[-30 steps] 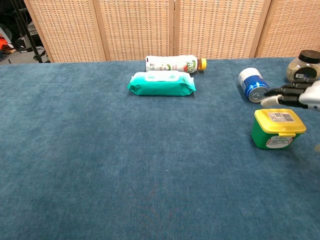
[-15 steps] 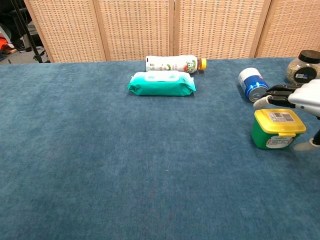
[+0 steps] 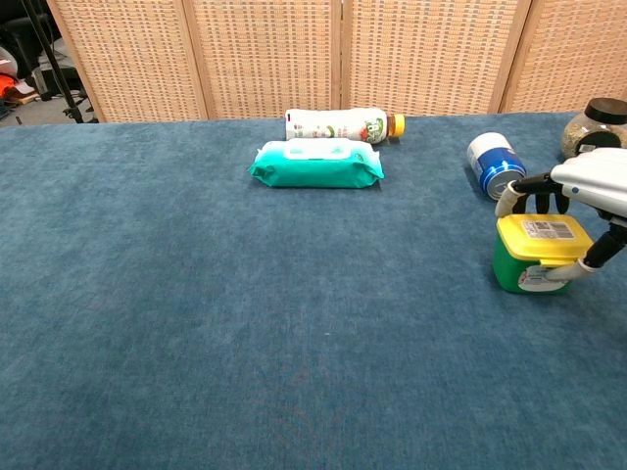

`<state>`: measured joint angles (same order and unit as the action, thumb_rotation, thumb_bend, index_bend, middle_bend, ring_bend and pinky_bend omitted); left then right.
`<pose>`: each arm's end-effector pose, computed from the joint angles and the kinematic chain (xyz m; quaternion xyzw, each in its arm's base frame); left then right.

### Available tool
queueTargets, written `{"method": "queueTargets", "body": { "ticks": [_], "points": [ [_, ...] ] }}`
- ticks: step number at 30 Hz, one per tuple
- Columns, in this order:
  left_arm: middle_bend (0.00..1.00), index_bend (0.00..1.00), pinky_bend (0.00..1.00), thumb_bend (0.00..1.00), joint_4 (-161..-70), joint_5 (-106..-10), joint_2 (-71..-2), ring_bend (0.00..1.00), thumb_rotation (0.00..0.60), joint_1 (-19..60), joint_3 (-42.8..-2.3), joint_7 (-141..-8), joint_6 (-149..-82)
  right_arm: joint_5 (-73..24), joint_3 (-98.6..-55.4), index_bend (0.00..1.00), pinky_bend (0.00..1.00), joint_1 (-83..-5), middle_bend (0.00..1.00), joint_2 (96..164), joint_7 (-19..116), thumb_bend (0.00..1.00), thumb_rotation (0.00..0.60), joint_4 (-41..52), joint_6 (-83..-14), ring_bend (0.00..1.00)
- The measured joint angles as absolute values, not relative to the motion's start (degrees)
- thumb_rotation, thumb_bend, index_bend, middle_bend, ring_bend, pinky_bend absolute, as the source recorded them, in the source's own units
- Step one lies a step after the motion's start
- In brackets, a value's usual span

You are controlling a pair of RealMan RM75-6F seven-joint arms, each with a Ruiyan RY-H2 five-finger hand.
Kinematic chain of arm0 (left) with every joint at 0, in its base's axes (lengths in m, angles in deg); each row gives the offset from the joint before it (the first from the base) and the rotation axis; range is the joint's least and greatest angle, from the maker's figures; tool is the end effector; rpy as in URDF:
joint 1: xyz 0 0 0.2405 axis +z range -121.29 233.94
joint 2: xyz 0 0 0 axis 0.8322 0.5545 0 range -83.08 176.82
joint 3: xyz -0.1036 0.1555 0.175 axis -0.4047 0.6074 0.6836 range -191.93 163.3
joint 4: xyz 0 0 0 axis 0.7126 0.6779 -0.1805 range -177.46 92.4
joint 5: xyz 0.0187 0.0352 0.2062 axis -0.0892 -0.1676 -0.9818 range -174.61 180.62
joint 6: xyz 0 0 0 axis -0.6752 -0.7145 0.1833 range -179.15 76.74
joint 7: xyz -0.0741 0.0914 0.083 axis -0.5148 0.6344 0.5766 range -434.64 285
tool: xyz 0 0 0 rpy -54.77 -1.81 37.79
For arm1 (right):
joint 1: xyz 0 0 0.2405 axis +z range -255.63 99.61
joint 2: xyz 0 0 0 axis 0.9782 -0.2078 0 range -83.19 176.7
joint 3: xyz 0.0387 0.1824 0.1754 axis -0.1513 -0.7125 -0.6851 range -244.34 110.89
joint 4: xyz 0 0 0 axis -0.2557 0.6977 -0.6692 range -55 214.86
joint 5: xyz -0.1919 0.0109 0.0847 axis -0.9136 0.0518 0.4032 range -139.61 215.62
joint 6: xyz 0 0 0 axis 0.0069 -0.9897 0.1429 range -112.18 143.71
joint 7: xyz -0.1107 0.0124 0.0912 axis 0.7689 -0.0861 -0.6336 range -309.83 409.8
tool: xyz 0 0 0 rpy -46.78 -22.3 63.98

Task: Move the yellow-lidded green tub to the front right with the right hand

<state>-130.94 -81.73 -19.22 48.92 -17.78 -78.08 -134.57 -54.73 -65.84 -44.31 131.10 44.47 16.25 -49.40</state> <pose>-0.3168 0.1983 0.1535 -0.5928 -0.3922 -0.4005 0.5783 -0.2567 -0.3234 0.0310 0.7879 -0.2751 0.3629 0.4145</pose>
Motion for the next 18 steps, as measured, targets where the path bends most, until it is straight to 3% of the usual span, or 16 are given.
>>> {"method": "queueTargets", "body": {
  "ticks": [4, 11, 14, 18],
  "points": [
    [0.0, 0.0, 0.0, 0.07, -131.08, -81.79, -19.2, 0.0, 0.6, 48.95, -17.74, -78.09, -134.67, -55.28, -65.9, 0.51, 0.43, -44.48, 0.59, 131.02, 43.28, 0.71, 0.6, 15.8, -50.64, 0.48],
    [0.0, 0.0, 0.0, 0.07, -131.08, -81.94, -19.23, 0.0, 0.6, 48.92, -17.66, -77.96, -134.64, -54.49, -66.41, 0.53, 0.43, -44.24, 0.6, 126.85, 41.19, 0.79, 0.6, 7.37, -49.97, 0.49],
    [0.0, 0.0, 0.0, 0.07, -131.04, -81.96, -19.25, 0.0, 0.6, 48.87, -17.63, -77.96, -134.54, -51.64, -67.11, 0.53, 0.43, -43.44, 0.6, 122.7, 39.74, 0.8, 0.6, -0.05, -46.48, 0.49],
    [0.0, 0.0, 0.0, 0.07, -131.07, -81.87, -19.2, 0.0, 0.6, 48.85, -17.64, -78.03, -134.48, -44.04, -68.33, 0.53, 0.43, -41.09, 0.61, 115.49, 38.3, 0.8, 0.6, -11.09, -36.46, 0.49]
  ]
}}
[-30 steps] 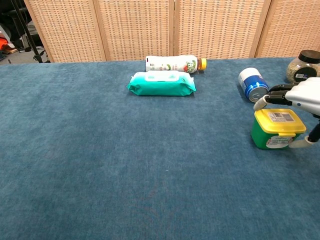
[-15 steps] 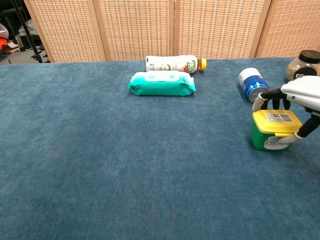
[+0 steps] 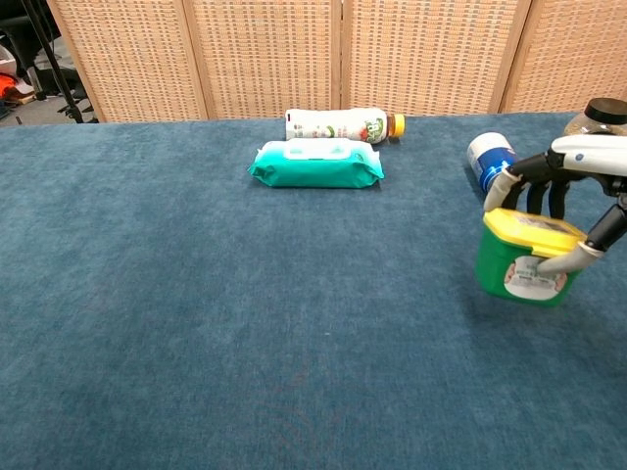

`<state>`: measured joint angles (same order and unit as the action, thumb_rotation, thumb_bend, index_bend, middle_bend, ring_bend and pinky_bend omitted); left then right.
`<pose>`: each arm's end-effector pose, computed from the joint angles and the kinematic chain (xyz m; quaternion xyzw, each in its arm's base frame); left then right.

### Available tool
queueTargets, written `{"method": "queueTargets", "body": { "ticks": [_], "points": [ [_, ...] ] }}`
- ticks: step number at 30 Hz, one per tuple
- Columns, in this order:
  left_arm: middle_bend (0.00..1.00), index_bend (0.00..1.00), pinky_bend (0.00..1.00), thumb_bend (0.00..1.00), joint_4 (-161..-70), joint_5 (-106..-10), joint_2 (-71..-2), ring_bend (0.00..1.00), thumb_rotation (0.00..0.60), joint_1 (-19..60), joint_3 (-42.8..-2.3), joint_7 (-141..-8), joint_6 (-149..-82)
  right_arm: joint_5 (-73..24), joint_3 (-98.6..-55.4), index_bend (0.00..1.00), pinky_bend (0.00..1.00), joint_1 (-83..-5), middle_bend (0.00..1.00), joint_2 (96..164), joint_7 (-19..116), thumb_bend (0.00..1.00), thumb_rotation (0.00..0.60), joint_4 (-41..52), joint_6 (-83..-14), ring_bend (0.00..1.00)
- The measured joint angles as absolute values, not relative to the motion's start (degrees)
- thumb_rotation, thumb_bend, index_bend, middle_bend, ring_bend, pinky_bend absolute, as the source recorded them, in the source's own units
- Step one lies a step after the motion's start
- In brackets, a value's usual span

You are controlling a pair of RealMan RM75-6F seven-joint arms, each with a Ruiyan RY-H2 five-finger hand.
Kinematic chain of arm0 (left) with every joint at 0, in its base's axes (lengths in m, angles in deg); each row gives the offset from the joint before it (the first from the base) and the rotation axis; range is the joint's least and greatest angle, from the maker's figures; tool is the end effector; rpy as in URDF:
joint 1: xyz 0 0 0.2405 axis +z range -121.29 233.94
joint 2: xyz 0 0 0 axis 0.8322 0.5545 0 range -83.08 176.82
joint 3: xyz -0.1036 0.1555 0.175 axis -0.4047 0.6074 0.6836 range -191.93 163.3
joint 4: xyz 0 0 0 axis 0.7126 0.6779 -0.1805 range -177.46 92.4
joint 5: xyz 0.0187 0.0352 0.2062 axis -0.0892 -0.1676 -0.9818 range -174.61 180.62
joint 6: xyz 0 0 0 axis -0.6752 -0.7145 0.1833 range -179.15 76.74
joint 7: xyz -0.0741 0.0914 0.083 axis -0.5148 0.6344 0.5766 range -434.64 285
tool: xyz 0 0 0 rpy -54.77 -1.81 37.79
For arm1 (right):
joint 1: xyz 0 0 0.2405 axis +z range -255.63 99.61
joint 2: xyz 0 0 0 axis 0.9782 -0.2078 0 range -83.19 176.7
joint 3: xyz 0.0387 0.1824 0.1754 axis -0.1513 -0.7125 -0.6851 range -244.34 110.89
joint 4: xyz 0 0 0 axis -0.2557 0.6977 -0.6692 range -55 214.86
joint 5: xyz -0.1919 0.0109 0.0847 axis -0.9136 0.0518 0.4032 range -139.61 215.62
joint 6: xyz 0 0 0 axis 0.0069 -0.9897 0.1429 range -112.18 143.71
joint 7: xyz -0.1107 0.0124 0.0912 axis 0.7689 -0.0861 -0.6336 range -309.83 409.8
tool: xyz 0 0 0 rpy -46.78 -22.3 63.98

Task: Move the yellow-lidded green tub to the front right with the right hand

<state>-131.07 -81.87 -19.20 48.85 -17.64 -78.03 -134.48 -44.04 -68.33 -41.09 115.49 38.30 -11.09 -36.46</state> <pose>-0.3162 0.1981 0.1527 -0.5945 -0.3927 -0.4002 0.5763 -0.2115 -0.3102 0.0620 0.7447 -0.4511 0.3606 0.3345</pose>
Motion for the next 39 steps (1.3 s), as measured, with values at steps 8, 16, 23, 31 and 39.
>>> {"method": "queueTargets", "body": {
  "ticks": [8, 16, 23, 31, 39],
  "points": [
    [0.0, 0.0, 0.0, 0.07, -131.11, -81.81, -19.24, 0.0, 0.6, 48.81, -17.61, -77.9, -134.33, -28.01, -69.06, 0.54, 0.43, -34.86, 0.58, 108.95, 39.97, 0.8, 0.6, -15.09, -18.63, 0.49],
    [0.0, 0.0, 0.0, 0.07, -131.07, -81.61, -19.38, 0.0, 0.6, 48.69, -17.66, -77.75, -134.11, -22.55, -68.43, 0.09, 0.22, -32.73, 0.0, 109.32, 46.62, 0.01, 0.6, -13.45, -17.99, 0.0],
    [0.0, 0.0, 0.0, 0.07, -131.19, -81.83, -19.4, 0.0, 0.6, 48.69, -17.54, -77.64, -134.2, -24.97, -68.49, 0.07, 0.1, -33.89, 0.0, 111.03, 52.3, 0.0, 0.6, -10.74, -25.51, 0.0],
    [0.0, 0.0, 0.0, 0.07, -131.34, -82.06, -19.21, 0.0, 0.6, 48.86, -17.52, -77.9, -134.64, -28.08, -69.0, 0.06, 0.1, -36.65, 0.0, 112.72, 56.31, 0.0, 0.6, -10.34, -32.74, 0.0],
    [0.0, 0.0, 0.0, 0.07, -131.36, -82.3, -19.14, 0.0, 0.6, 48.92, -17.4, -78.05, -134.76, -31.62, -68.03, 0.04, 0.1, -40.2, 0.0, 114.42, 60.11, 0.0, 0.6, -15.28, -38.61, 0.0]
  ]
}}
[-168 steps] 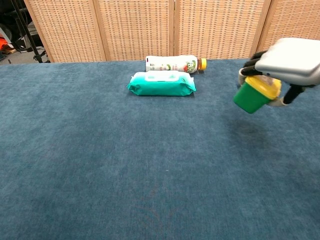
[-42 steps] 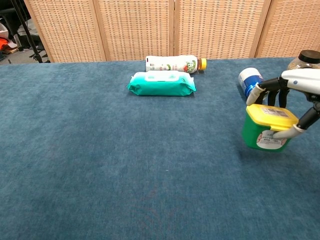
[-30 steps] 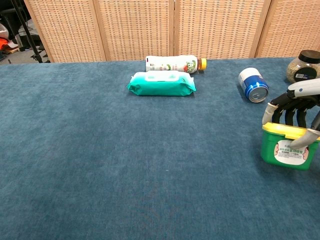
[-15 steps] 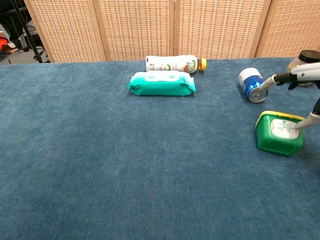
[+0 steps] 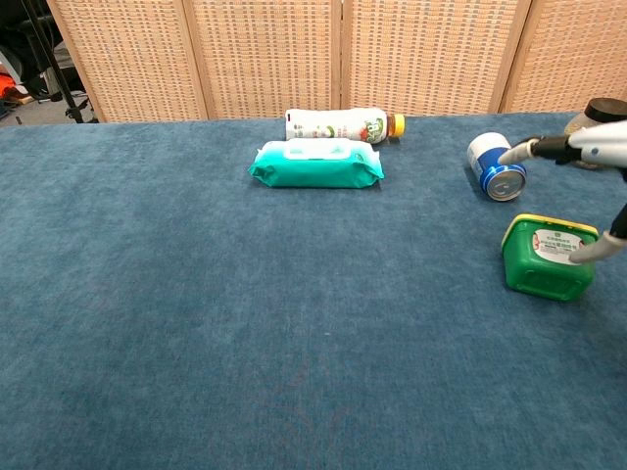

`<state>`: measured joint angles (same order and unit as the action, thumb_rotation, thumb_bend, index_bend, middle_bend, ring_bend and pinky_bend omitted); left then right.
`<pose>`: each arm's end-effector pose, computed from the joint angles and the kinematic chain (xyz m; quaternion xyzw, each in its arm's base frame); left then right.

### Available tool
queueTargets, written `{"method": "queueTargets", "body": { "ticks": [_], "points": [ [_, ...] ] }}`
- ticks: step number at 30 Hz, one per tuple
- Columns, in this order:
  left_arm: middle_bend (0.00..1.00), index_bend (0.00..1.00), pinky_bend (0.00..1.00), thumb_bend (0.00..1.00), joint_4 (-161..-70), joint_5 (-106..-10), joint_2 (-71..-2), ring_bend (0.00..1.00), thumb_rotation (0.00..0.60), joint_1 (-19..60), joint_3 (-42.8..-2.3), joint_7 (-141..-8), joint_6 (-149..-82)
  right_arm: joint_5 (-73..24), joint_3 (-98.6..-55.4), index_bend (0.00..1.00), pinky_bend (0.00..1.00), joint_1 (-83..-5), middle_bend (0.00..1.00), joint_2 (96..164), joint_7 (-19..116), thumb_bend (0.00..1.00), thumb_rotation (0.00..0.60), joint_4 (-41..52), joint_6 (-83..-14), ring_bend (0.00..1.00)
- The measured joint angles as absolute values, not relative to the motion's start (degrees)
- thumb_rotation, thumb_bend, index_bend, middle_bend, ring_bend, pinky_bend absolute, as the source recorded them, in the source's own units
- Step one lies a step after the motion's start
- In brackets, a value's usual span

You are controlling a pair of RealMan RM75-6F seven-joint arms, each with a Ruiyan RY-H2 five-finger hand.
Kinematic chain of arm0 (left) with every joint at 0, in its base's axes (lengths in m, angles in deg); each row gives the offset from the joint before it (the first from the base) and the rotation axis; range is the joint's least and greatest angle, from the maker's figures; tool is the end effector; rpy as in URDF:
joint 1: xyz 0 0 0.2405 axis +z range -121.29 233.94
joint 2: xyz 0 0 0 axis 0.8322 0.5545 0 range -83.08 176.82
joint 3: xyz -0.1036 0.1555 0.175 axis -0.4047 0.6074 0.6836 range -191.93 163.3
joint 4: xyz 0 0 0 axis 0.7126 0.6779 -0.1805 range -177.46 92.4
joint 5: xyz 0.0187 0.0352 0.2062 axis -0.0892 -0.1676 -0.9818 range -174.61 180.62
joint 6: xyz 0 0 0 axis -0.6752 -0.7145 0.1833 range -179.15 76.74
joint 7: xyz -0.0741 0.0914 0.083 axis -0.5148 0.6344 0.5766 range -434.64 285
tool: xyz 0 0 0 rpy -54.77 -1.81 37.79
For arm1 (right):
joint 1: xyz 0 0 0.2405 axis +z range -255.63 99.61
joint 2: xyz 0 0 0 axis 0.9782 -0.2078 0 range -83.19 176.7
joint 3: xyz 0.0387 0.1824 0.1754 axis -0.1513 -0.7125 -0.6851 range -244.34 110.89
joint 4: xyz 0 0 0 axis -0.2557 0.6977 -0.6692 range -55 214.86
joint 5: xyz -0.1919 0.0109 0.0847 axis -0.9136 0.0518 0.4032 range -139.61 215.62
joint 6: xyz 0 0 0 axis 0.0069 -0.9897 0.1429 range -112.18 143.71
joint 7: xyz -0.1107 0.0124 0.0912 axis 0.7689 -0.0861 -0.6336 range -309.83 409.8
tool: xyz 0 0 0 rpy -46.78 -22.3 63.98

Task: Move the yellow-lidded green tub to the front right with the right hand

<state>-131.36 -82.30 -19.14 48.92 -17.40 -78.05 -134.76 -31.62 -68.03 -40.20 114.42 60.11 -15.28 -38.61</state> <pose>-0.3146 0.1967 0.1521 -0.5960 -0.3924 -0.4023 0.5736 -0.2142 -0.3134 0.0713 0.7612 -0.3861 0.3018 0.4248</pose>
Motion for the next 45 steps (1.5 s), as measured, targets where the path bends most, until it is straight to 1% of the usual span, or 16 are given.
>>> {"method": "queueTargets", "body": {
  "ticks": [4, 12, 17, 19, 21, 22, 24, 25, 26, 29, 31, 36, 38, 40, 45],
  "points": [
    [0.0, 0.0, 0.0, 0.07, -131.43, -82.18, -19.02, 0.0, 0.6, 48.97, -17.47, -78.4, -134.81, -31.94, -68.04, 0.04, 0.1, -40.96, 0.0, 116.72, 60.86, 0.0, 0.6, -14.53, -39.81, 0.0],
    [0.0, 0.0, 0.0, 0.07, -131.33, -82.08, -18.93, 0.0, 0.6, 48.88, -17.45, -78.71, -134.48, -31.58, -68.68, 0.04, 0.1, -42.01, 0.0, 123.08, 61.45, 0.0, 0.6, -7.57, -40.6, 0.0],
    [0.0, 0.0, 0.0, 0.07, -131.27, -82.03, -19.01, 0.0, 0.6, 48.82, -17.48, -78.6, -134.41, -32.0, -68.82, 0.05, 0.1, -42.87, 0.01, 125.63, 61.01, 0.0, 0.6, -4.52, -41.32, 0.0],
    [0.0, 0.0, 0.0, 0.07, -131.26, -81.97, -19.05, 0.0, 0.6, 48.82, -17.49, -78.57, -134.39, -32.66, -68.95, 0.1, 0.13, -43.26, 0.08, 126.58, 60.74, 0.0, 0.6, -3.12, -42.25, 0.06],
    [0.0, 0.0, 0.0, 0.07, -131.25, -81.89, -19.07, 0.0, 0.6, 48.82, -17.51, -78.5, -134.35, -33.28, -69.17, 0.19, 0.21, -43.76, 0.22, 127.61, 60.45, 0.0, 0.6, -1.59, -43.42, 0.19],
    [0.0, 0.0, 0.0, 0.07, -131.25, -81.86, -19.1, 0.0, 0.6, 48.81, -17.51, -78.47, -134.33, -33.55, -69.27, 0.22, 0.23, -44.0, 0.26, 128.06, 60.34, 0.0, 0.6, -0.96, -44.01, 0.24],
    [0.0, 0.0, 0.0, 0.07, -131.25, -81.85, -19.15, 0.0, 0.6, 48.79, -17.5, -78.34, -134.28, -34.23, -69.51, 0.29, 0.31, -44.64, 0.38, 129.11, 59.99, 0.0, 0.6, 0.38, -45.45, 0.38],
    [0.0, 0.0, 0.0, 0.07, -131.25, -81.86, -19.17, 0.0, 0.6, 48.77, -17.48, -78.27, -134.24, -34.47, -69.63, 0.33, 0.33, -44.94, 0.43, 129.58, 59.79, 0.0, 0.6, 0.93, -46.1, 0.42],
    [0.0, 0.0, 0.0, 0.07, -131.26, -81.88, -19.18, 0.0, 0.6, 48.75, -17.45, -78.19, -134.19, -34.65, -69.78, 0.35, 0.34, -45.26, 0.45, 130.11, 59.6, 0.01, 0.6, 1.48, -46.77, 0.45],
    [0.0, 0.0, 0.0, 0.07, -131.31, -81.9, -19.24, 0.0, 0.6, 48.73, -17.41, -78.07, -134.14, -35.06, -70.17, 0.41, 0.38, -46.26, 0.52, 131.74, 59.01, 0.12, 0.6, 3.32, -48.06, 0.51],
    [0.0, 0.0, 0.0, 0.07, -131.37, -81.9, -19.2, 0.0, 0.6, 48.77, -17.43, -78.11, -134.24, -35.52, -70.34, 0.44, 0.41, -46.7, 0.55, 132.4, 58.42, 0.23, 0.6, 4.31, -48.42, 0.55],
    [0.0, 0.0, 0.0, 0.07, -131.33, -81.96, -19.2, 0.0, 0.6, 48.74, -17.41, -78.14, -134.21, -36.98, -70.66, 0.46, 0.43, -47.25, 0.56, 132.73, 56.51, 0.46, 0.6, 4.73, -48.87, 0.57],
    [0.0, 0.0, 0.0, 0.07, -131.32, -81.96, -19.18, 0.0, 0.6, 48.73, -17.41, -78.22, -134.19, -37.41, -70.77, 0.46, 0.43, -47.35, 0.56, 132.52, 55.82, 0.53, 0.6, 4.48, -48.88, 0.57],
    [0.0, 0.0, 0.0, 0.07, -131.3, -81.95, -19.14, 0.0, 0.6, 48.74, -17.42, -78.33, -134.2, -37.68, -70.9, 0.46, 0.43, -47.36, 0.56, 131.83, 54.84, 0.59, 0.6, 3.54, -48.58, 0.57],
    [0.0, 0.0, 0.0, 0.07, -131.26, -81.99, -19.14, 0.0, 0.6, 48.7, -17.39, -78.39, -134.13, -37.33, -71.69, 0.47, 0.43, -46.45, 0.56, 127.23, 50.83, 0.66, 0.6, -1.69, -44.49, 0.57]
  ]
}}
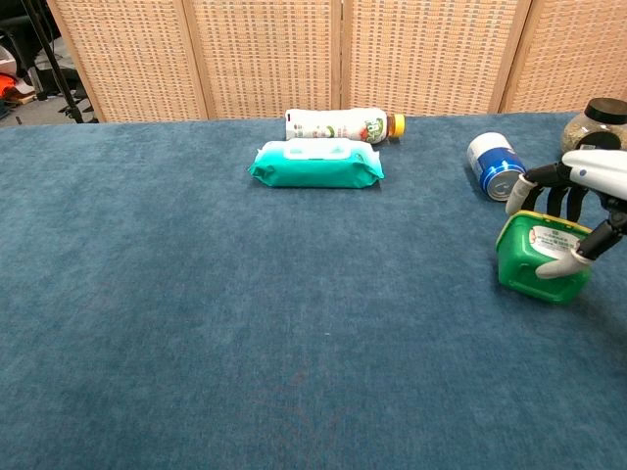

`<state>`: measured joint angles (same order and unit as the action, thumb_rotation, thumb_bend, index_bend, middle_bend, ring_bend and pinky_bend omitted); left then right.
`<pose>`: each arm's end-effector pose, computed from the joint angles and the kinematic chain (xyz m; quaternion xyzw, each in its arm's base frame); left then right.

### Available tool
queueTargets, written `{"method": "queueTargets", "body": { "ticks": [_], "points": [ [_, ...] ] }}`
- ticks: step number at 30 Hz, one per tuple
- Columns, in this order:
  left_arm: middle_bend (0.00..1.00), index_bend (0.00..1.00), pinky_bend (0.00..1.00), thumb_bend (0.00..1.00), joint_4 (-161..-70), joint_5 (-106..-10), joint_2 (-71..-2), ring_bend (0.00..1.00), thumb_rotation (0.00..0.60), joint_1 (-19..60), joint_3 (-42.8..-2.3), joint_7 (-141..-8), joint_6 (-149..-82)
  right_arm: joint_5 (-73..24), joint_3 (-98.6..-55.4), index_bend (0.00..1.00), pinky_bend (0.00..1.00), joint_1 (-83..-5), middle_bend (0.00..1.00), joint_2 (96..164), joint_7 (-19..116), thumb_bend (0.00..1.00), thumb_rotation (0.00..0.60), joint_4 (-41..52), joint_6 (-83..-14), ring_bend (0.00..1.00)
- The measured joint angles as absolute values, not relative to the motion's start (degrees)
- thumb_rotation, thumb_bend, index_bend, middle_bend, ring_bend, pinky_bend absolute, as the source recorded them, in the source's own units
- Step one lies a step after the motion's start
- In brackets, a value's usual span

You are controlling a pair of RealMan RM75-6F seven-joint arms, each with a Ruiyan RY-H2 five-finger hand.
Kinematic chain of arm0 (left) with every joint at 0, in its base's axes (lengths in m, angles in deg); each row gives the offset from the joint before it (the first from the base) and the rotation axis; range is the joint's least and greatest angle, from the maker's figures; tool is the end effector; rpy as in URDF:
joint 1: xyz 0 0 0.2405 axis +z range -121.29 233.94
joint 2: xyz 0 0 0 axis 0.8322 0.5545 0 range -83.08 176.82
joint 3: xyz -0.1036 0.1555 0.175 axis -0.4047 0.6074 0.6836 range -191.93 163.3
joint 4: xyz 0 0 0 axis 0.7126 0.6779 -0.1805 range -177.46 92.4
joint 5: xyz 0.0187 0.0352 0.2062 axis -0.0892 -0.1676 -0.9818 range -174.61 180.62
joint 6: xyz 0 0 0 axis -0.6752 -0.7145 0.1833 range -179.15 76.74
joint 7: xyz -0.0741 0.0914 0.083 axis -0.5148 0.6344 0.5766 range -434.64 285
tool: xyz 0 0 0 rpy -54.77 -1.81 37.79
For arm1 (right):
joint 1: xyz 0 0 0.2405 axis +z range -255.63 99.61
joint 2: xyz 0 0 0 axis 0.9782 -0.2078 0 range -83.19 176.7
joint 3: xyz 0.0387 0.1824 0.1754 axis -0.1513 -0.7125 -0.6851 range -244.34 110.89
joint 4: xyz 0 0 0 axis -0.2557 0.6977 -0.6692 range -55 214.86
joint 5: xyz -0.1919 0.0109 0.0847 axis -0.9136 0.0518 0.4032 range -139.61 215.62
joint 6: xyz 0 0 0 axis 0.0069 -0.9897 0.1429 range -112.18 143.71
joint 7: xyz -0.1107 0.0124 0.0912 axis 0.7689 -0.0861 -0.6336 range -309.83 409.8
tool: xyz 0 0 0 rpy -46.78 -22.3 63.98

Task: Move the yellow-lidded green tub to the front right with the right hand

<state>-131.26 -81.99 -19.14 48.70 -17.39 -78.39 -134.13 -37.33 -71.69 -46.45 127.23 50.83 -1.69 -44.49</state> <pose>-0.3156 0.1979 0.1511 -0.5962 -0.3970 -0.4004 0.5716 -0.2375 -0.3150 0.0361 0.6979 -0.4224 0.3794 0.4365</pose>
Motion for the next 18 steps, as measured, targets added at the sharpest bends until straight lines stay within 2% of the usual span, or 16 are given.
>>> {"method": "queueTargets", "body": {
  "ticks": [5, 12, 18],
  "points": [
    [0.0, 0.0, 0.0, 0.07, -131.35, -82.07, -19.18, 0.0, 0.6, 48.69, -17.32, -78.2, -134.12, -32.99, -73.39, 0.49, 0.43, -44.6, 0.56, 121.74, 47.6, 0.7, 0.6, -7.46, -36.91, 0.57],
    [0.0, 0.0, 0.0, 0.07, -131.45, -81.92, -19.28, 0.0, 0.6, 48.63, -17.31, -77.75, -133.94, -23.57, -75.66, 0.51, 0.43, -39.63, 0.56, 113.91, 41.78, 0.75, 0.6, -12.45, -18.61, 0.57],
    [0.0, 0.0, 0.0, 0.07, -131.36, -81.57, -19.36, 0.0, 0.6, 48.53, -17.4, -77.74, -133.62, -19.01, -76.88, 0.53, 0.43, -35.08, 0.56, 110.06, 35.98, 0.78, 0.6, -12.44, -4.77, 0.57]
  ]
}}
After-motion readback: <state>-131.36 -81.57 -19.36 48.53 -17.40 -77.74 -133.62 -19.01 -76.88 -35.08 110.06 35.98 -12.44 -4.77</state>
